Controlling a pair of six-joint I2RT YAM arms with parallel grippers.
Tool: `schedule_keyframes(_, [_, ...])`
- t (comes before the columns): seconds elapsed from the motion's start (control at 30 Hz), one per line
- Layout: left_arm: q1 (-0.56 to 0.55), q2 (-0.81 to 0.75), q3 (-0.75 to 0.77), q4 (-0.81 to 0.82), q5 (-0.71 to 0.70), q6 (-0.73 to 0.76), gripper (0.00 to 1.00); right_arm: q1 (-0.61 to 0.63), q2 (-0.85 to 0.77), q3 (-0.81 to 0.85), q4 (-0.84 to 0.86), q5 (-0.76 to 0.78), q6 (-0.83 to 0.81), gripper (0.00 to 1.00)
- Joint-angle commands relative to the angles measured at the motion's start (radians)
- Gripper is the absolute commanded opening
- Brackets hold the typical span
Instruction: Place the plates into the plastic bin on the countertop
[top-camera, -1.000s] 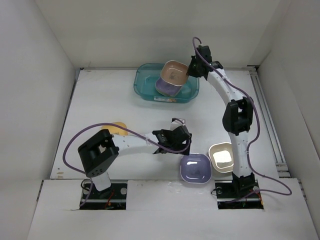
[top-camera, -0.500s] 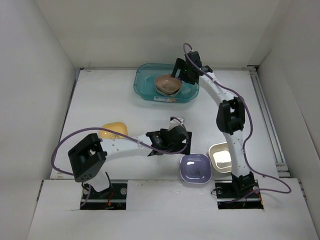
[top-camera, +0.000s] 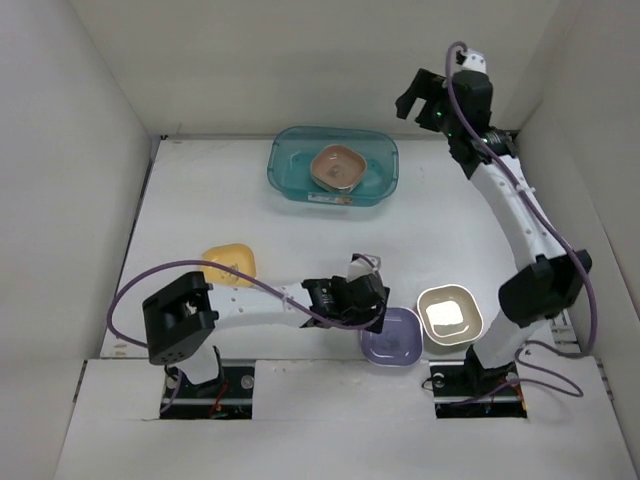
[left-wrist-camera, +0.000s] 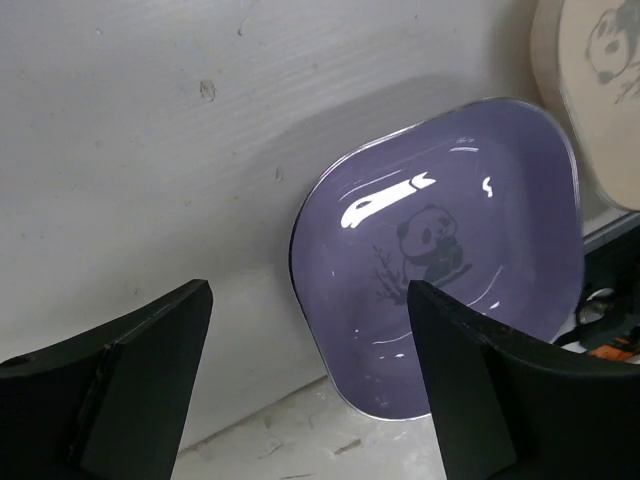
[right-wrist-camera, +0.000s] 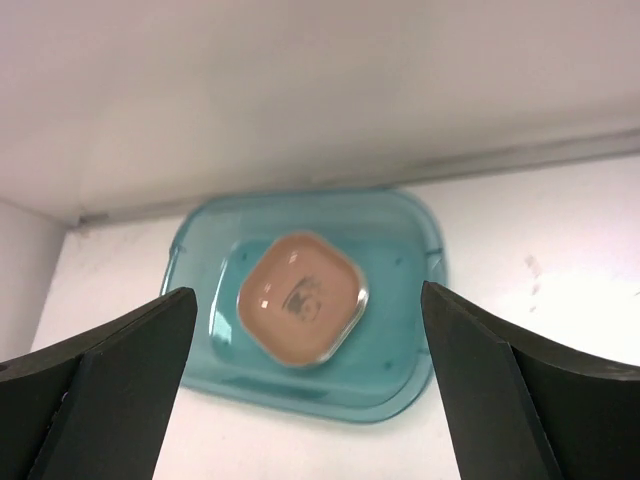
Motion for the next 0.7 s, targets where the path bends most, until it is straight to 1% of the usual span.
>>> schedule_keyframes(0.0, [-0.011,0.043,-0.023,0.007,0.012,-0.036,0.75,-0.041,-0.07,-0.166,0.085,-0.053,-0.043,0.99])
schedule_keyframes(0.03, [-0.011,0.06,-0.023,0.007,0.012,-0.036,0.69,-0.041,-0.124,-0.203,0.12,-0.065,-0.052,0.99])
schedule_keyframes(0.1, [-0.011,0.126,-0.023,0.007,0.012,-0.048,0.59,-0.068,-0.17,-0.296,0.146,-0.103,-0.052,0.99])
schedule_keyframes(0.13, [-0.011,0.171,-0.023,-0.002,0.003,-0.057,0.47,-0.068,-0.211,-0.323,0.155,-0.116,-0.065,0.99])
schedule_keyframes(0.17, [-0.011,0.19,-0.012,-0.002,-0.006,-0.068,0.39,-0.084,-0.23,-0.344,0.155,-0.125,-0.078,0.99])
schedule_keyframes(0.23, [-0.011,0.215,0.011,-0.048,-0.04,-0.084,0.38,-0.094,-0.262,-0.398,0.155,-0.125,-0.101,0.99])
schedule_keyframes(0.27, [-0.011,0.215,0.011,-0.062,-0.052,-0.085,0.21,-0.095,-0.294,-0.415,0.146,-0.125,-0.12,0.99])
schedule_keyframes(0.33, [-0.011,0.226,0.035,-0.106,-0.115,-0.126,0.13,-0.104,-0.331,-0.476,0.146,-0.137,-0.138,0.99])
schedule_keyframes(0.37, [-0.011,0.226,0.035,-0.152,-0.136,-0.138,0.08,-0.104,-0.366,-0.499,0.146,-0.137,-0.138,0.99])
schedule_keyframes(0.4, [-0.011,0.206,0.044,-0.175,-0.159,-0.15,0.0,-0.116,-0.386,-0.524,0.137,-0.137,-0.149,0.99])
schedule_keyframes(0.47, [-0.001,0.184,0.055,-0.232,-0.224,-0.187,0.0,-0.139,-0.423,-0.614,0.137,-0.137,-0.149,0.99])
schedule_keyframes(0.53, [0.043,0.142,0.055,-0.257,-0.27,-0.196,0.0,-0.16,-0.472,-0.677,0.137,-0.137,-0.158,0.99])
schedule_keyframes(0.57, [0.057,0.125,0.069,-0.268,-0.285,-0.197,0.0,-0.188,-0.488,-0.737,0.137,-0.15,-0.17,0.99])
schedule_keyframes(0.63, [0.089,0.076,0.106,-0.298,-0.314,-0.172,0.0,-0.222,-0.541,-0.797,0.137,-0.165,-0.18,0.99])
schedule_keyframes(0.67, [0.139,0.062,0.145,-0.298,-0.325,-0.154,0.0,-0.266,-0.561,-0.826,0.137,-0.203,-0.19,0.99])
